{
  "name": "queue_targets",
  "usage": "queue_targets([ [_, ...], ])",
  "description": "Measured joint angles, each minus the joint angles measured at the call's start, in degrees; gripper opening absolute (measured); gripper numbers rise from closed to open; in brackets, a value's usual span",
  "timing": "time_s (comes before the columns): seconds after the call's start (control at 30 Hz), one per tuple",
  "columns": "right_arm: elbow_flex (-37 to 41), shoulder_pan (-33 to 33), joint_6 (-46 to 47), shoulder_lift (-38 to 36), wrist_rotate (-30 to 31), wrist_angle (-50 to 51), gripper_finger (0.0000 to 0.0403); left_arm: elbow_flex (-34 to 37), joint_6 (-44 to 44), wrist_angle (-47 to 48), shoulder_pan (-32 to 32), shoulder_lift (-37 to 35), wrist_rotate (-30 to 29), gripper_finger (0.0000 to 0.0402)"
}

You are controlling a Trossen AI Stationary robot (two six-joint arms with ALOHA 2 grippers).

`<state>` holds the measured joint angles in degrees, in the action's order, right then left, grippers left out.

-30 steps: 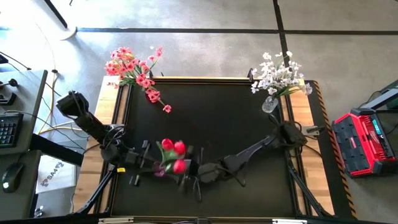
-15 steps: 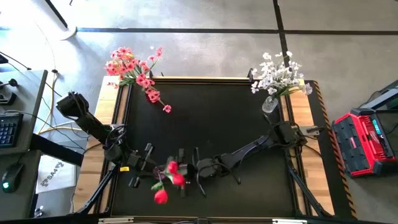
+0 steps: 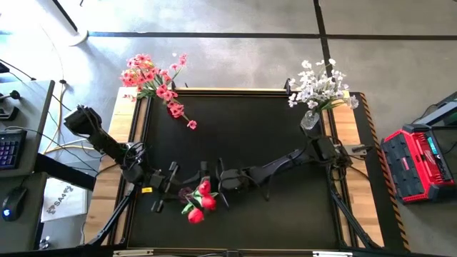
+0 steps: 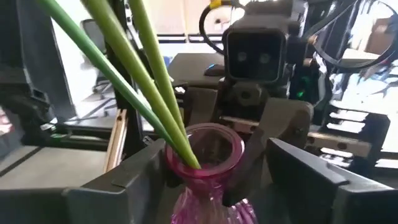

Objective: Sort flowers into vase by color
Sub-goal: Put the red flower into the violet vase

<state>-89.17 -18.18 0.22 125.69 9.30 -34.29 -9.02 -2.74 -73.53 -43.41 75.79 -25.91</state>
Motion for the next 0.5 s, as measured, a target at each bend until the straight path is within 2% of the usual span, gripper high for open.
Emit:
queue_targets([
  [0.3, -0.02, 1.14, 1.34, -0.31, -2.36, 2.33, 0.0155, 0.09, 0.94, 0.49, 1.62, 0.02, 0.18, 0.0106],
  [0.5, 0.00, 1.27, 1.97, -0.18, -2.23, 4.33, 0.0128, 0.09, 5.04, 4.98, 1.94, -0.04, -2.10, 0.0112],
])
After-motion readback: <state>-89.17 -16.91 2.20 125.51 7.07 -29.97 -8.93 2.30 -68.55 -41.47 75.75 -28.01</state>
